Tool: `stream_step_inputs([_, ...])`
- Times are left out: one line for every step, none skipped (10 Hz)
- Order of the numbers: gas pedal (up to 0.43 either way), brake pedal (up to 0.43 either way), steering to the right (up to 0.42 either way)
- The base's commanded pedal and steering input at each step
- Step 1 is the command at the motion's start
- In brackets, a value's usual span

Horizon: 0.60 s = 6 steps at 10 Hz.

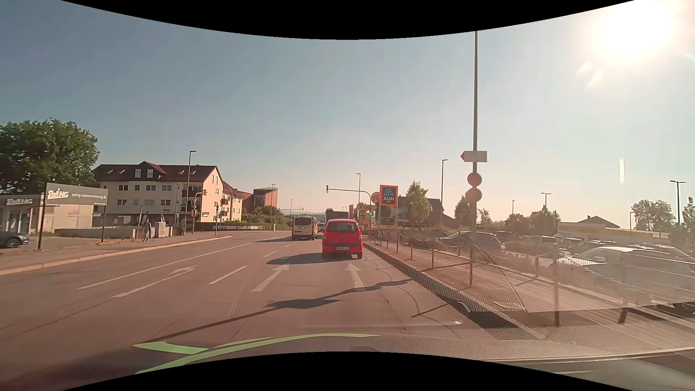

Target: Follow the waypoints while adhering to traffic rules and regulations

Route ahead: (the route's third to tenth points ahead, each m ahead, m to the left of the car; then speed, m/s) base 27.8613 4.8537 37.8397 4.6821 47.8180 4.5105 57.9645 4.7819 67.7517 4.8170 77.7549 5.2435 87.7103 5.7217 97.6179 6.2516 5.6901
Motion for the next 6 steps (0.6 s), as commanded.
stream_step_inputs([0.047, 0.0, -0.016])
stream_step_inputs([0.047, 0.0, -0.014])
stream_step_inputs([0.047, 0.0, -0.014])
stream_step_inputs([0.047, 0.0, -0.013])
stream_step_inputs([0.059, 0.0, -0.013])
stream_step_inputs([0.059, 0.0, -0.013])
